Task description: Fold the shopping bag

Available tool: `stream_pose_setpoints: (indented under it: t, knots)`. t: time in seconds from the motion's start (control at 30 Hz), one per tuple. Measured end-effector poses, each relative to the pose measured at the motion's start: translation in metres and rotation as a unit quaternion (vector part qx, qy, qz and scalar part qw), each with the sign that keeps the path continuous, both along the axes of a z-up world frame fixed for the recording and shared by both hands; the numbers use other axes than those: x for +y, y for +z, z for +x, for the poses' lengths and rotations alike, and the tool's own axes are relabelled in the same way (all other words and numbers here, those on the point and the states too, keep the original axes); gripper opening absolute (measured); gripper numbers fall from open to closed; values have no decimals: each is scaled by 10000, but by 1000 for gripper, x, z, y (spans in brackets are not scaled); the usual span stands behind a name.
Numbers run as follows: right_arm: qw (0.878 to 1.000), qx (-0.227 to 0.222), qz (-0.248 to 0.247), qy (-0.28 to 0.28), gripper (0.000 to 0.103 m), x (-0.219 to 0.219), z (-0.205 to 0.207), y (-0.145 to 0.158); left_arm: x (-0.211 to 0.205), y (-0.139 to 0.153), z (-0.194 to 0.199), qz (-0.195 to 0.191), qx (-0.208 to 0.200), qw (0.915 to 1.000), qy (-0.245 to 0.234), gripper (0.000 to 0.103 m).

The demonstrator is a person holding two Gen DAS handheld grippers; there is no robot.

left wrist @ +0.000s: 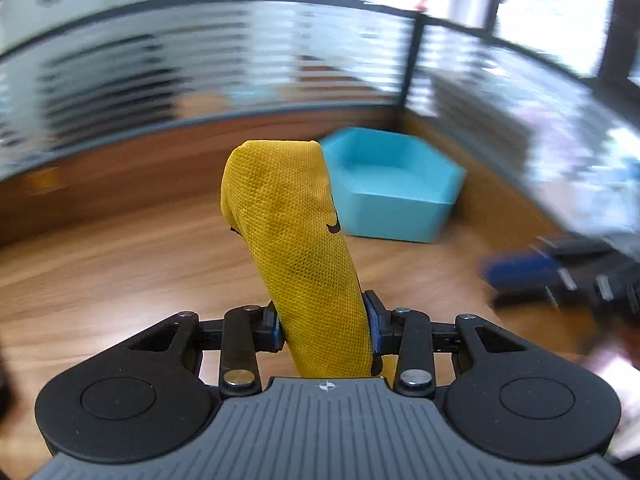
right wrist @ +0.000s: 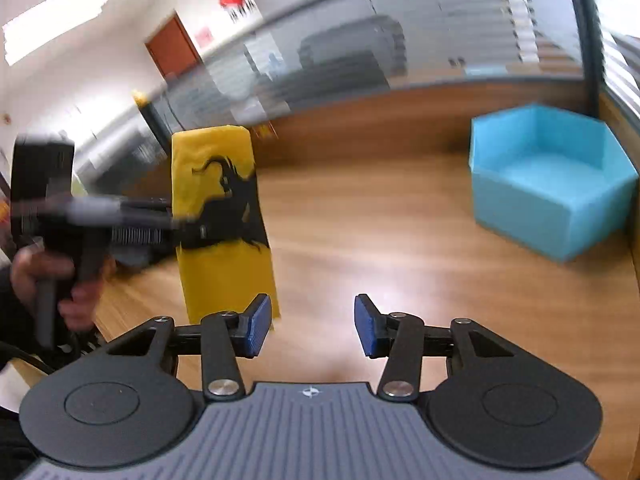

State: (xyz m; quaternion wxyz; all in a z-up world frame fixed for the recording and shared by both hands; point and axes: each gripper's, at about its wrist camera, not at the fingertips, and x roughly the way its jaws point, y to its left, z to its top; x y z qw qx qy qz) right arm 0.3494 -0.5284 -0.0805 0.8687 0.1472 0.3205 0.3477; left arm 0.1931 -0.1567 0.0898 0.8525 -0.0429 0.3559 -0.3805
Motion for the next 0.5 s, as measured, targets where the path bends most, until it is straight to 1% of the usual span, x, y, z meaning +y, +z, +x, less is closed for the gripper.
stream_pose_setpoints:
  t: [0.03,0.07,0.1,0.13,0.2,0.23,0.27,0.3,0.33,0.37,0.43,0.47,0.5]
  knots:
    - [9994,32,315,153,52,-2,7,7,7,4,4,-498,231,9975,-447,40]
    - [9981,64,541,289,54,-5,13,13,14,7,8,-986,476,9901,-879,40]
    - [9934,32,992,570,60,-10,26,29,18,11,9,-1064,491,9863,-1159,40]
    - [9906,31,1174,702,69,-13,33,37,21,16,11,-1072,467,9830,-1414,40]
    - [9853,225,1414,928,71,-18,50,50,29,27,20,-999,450,9749,-1940,40]
    - [9823,312,1524,1044,71,-19,53,53,32,31,24,-1010,472,9695,-2181,40]
    - [9749,480,1757,1280,72,-20,57,55,35,35,29,-1030,500,9636,-2417,40]
    - [9717,550,1845,1366,73,-20,58,56,38,39,34,-1049,527,9570,-2652,40]
    - [9687,701,1918,1411,82,-17,61,55,40,41,37,-1060,544,9525,-2803,40]
    - [9675,759,1945,1427,89,-13,61,56,41,43,40,-1076,600,9478,-2942,39]
    - [9568,931,2253,1585,88,-5,56,57,46,48,50,-1140,621,9381,-3212,39]
    - [9501,1026,2426,1673,85,-1,54,57,49,50,56,-1172,627,9329,-3346,39]
    - [9393,1153,2609,1906,81,10,57,54,51,48,61,-1200,735,9309,-3372,39]
